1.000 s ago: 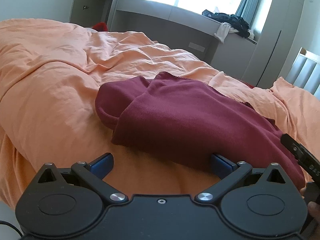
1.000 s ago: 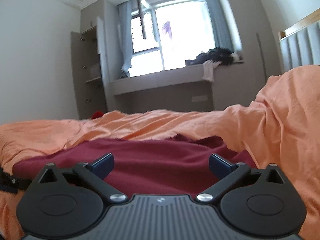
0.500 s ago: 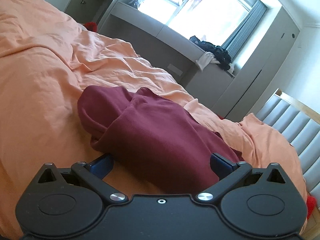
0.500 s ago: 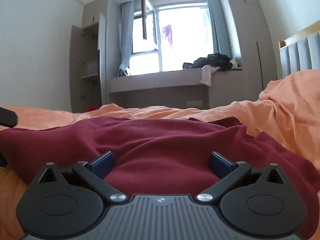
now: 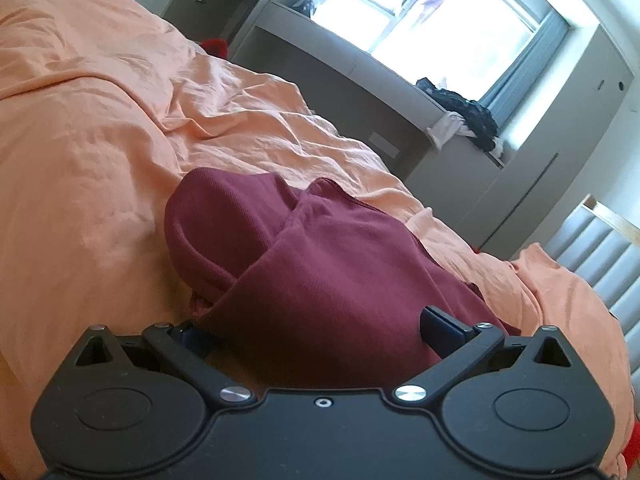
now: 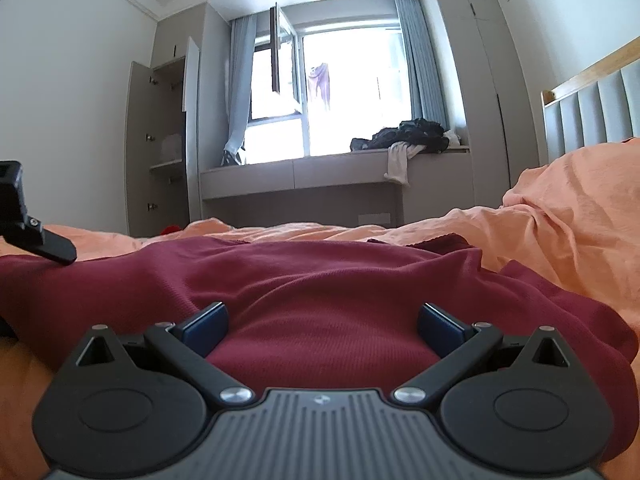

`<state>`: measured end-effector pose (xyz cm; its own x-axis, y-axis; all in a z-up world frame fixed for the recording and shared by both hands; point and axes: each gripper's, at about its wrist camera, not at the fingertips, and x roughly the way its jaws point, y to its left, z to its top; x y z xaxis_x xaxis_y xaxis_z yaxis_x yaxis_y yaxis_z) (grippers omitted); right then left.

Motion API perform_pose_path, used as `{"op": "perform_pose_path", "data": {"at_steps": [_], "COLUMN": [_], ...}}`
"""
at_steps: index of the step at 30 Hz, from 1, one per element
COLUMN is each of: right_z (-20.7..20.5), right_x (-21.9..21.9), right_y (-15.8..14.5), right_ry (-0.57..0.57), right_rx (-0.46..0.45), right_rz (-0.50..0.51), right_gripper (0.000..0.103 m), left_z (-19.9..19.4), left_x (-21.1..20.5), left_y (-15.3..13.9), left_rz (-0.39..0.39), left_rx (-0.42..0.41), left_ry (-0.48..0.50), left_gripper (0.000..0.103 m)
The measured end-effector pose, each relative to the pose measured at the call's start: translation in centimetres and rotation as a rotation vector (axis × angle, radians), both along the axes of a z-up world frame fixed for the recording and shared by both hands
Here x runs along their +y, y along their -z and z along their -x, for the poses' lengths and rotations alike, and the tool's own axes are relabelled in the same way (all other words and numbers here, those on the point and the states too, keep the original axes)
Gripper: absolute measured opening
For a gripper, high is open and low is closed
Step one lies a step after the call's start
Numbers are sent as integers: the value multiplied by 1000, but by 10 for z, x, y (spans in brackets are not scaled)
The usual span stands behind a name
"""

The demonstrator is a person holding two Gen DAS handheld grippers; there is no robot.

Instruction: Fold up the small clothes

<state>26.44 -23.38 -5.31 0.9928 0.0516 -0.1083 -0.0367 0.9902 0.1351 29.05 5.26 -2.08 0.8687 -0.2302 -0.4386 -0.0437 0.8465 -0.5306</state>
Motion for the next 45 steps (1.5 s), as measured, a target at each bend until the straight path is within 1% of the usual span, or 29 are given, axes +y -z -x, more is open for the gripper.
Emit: {"op": "perform_pose_path", "data": {"at_steps": [2, 4, 6, 7, 8, 9, 10, 12, 13, 14, 15, 20, 23, 25, 28, 30, 32, 35, 37, 39, 41, 43, 45], "right_z": [-1, -2, -2, -3, -3, -2, -3, -3, -3, -3, -3, 2, 15, 27, 48, 62, 74, 84, 91, 98, 102, 107, 109], "right_x": [-1, -1, -3, -3, -2, -1, 0, -1, -1, -1, -2, -9, -20, -31, -53, -69, -84, -103, -117, -128, -138, -147, -154], "right_y": [-7, -14, -13, -11, -9, -8, -7, -7, -7, -8, -8, -15, -20, -22, -24, -22, -17, -9, -1, 4, 9, 14, 17], "right_ry": [-7, -8, -6, -6, -2, 2, 5, 5, 3, 0, -2, -21, -3, 20, 62, 90, 116, 148, 159, 165, 171, 176, 183], "right_rx": [27, 33, 30, 32, 25, 17, 14, 16, 18, 21, 22, 27, -6, -32, -42, -39, -17, 59, 106, 130, 145, 154, 160], "right_rz": [10, 3, -11, -14, -15, -12, -9, -6, -5, -1, 3, 34, 62, 80, 81, 69, 68, 63, 22, -28, -62, -87, -107], "right_gripper": [103, 103, 103, 103, 103, 103, 103, 103, 103, 103, 103, 103, 103, 103, 103, 103, 103, 103, 103, 103, 103, 103, 103], "left_z": [-3, -4, -6, -7, -8, -8, -9, -10, -11, -11, -12, -16, -17, -17, -15, -10, -3, 12, 26, 38, 47, 49, 53], "left_x": [-3, -5, -6, -6, -7, -6, -7, -10, -13, -16, -20, -46, -71, -90, -116, -136, -156, -185, -199, -207, -213, -220, -220], "left_y": [-2, -5, -6, -7, -7, -7, -8, -13, -17, -21, -26, -59, -80, -92, -100, -99, -95, -82, -70, -59, -52, -48, -46], "left_rz": [-17, -40, -55, -59, -62, -67, -77, -112, -139, -163, -190, -298, -363, -382, -372, -386, -432, -535, -619, -702, -757, -772, -758], "left_rx": [13, 12, 11, 12, 12, 10, 7, -9, -18, -25, -37, -137, -207, -242, -275, -284, -291, -298, -317, -343, -359, -354, -346], "left_ry": [-14, -29, -39, -51, -67, -77, -86, -93, -93, -90, -81, -2, 75, 143, 250, 313, 369, 453, 501, 526, 543, 554, 579], "left_gripper": [99, 93, 82, 79, 71, 61, 55, 38, 34, 26, 24, 20, 19, 19, 19, 19, 19, 19, 19, 20, 23, 29, 44]}}
